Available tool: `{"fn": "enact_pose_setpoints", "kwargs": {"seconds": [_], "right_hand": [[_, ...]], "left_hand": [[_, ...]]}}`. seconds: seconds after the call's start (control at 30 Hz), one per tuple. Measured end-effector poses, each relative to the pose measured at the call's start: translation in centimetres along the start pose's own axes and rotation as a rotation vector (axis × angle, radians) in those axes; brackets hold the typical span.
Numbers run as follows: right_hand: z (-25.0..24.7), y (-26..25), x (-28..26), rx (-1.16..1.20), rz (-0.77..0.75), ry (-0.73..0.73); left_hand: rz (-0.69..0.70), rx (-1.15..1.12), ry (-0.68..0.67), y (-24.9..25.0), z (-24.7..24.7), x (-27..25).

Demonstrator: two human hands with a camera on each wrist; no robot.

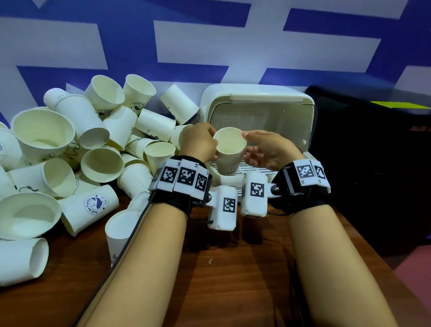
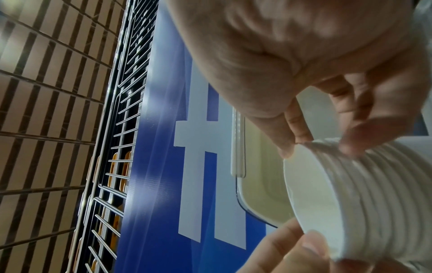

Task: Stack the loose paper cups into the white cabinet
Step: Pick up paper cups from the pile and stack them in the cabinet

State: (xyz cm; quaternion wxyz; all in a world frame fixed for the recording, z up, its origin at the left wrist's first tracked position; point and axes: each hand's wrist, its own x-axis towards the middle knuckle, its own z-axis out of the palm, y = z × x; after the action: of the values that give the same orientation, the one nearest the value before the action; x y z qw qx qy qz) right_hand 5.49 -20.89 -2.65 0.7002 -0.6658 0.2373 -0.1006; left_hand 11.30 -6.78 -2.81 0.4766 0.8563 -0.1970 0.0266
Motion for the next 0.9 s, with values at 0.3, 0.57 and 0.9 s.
{"fn": "enact_pose_setpoints", "kwargs": {"seconds": [0.3, 0.57, 0.9], "right_hand": [[0.7, -0.2, 0.0, 0.047, 0.016, -0.055], [0.8, 0.0, 1.0, 0.153, -0.033, -0.068], [1.2, 0.5, 1.2, 0.065, -0.076, -0.079]], "left_hand": [[-0.043, 0.048, -0.094, 0.7, -0.4, -0.2], [-0.058, 0.062, -0.148, 0.8, -0.1, -0.1], [-0.115, -0.131, -0.250, 1.4, 0.0, -0.8]]}}
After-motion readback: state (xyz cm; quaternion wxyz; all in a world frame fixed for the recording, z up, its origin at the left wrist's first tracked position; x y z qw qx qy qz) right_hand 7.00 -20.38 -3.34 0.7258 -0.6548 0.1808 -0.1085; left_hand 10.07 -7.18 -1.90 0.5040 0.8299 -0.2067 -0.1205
